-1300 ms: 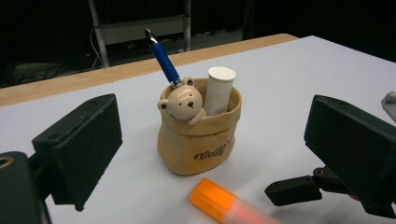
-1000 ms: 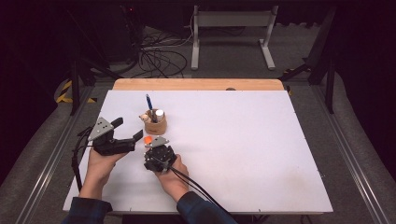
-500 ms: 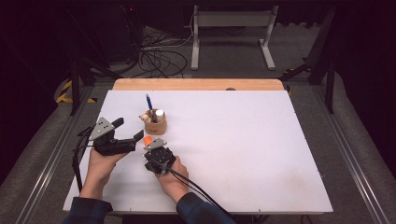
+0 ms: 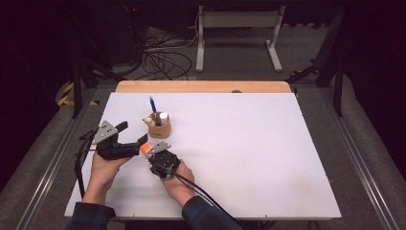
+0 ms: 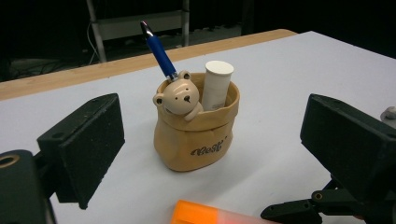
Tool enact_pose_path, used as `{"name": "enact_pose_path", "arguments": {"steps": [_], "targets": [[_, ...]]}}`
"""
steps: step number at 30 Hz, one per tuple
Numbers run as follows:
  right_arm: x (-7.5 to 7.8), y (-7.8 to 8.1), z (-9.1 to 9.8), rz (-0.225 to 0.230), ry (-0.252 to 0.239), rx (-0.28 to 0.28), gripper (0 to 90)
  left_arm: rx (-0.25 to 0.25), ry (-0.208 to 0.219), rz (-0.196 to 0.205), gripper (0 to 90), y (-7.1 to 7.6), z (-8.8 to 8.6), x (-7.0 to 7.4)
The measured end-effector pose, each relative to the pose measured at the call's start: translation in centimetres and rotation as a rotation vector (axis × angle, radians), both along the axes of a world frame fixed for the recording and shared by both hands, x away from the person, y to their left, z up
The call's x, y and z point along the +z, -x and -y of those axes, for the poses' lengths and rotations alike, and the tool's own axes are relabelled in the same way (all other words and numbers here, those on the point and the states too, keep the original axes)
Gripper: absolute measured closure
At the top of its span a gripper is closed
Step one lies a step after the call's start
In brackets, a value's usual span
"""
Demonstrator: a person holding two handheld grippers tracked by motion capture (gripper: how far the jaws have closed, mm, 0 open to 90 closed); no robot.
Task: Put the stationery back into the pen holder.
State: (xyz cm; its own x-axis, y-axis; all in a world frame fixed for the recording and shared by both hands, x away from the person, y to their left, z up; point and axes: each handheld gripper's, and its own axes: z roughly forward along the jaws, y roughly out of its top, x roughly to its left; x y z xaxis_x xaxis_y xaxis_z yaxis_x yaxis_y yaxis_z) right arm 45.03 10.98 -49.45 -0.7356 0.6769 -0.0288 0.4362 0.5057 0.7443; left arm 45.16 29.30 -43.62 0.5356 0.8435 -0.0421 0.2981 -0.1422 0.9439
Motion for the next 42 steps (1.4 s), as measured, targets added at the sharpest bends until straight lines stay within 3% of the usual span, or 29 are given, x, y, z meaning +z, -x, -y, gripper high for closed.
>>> {"name": "enact_pose_path", "arguments": {"steps": [6,15,19,24,26,34,38,42], "targets": [[0.1,0.0,0.2,0.031,0.009,0.032,65.6,0.009,0.010,-0.015,7.5,0.0,-0.1,-0.1],[1.1,0.1,2.0,0.098,-0.066,0.016,65.6,0.007,0.014,-0.031,8.8,-0.2,0.1,-0.3],[1.8,0.5,2.4,0.155,-0.102,0.020,65.5,0.006,0.041,-0.041,10.2,-0.2,0.1,-0.4],[2.5,1.2,2.8,0.221,-0.142,0.026,65.5,0.028,0.030,-0.048,12.4,-0.3,0.0,-0.5],[2.7,1.4,2.9,0.253,-0.156,0.026,65.5,0.033,0.046,-0.062,13.2,-0.3,0.0,-0.6],[3.2,2.0,3.0,0.330,-0.220,0.045,65.5,0.006,0.104,-0.063,17.3,-0.4,0.1,-0.7],[3.2,2.1,3.0,0.356,-0.228,0.053,65.5,-0.020,0.126,-0.071,19.9,-0.4,0.3,-0.7],[3.0,2.1,2.9,0.379,-0.242,0.049,65.5,-0.039,0.120,-0.068,23.6,-0.4,0.4,-0.7]]}}
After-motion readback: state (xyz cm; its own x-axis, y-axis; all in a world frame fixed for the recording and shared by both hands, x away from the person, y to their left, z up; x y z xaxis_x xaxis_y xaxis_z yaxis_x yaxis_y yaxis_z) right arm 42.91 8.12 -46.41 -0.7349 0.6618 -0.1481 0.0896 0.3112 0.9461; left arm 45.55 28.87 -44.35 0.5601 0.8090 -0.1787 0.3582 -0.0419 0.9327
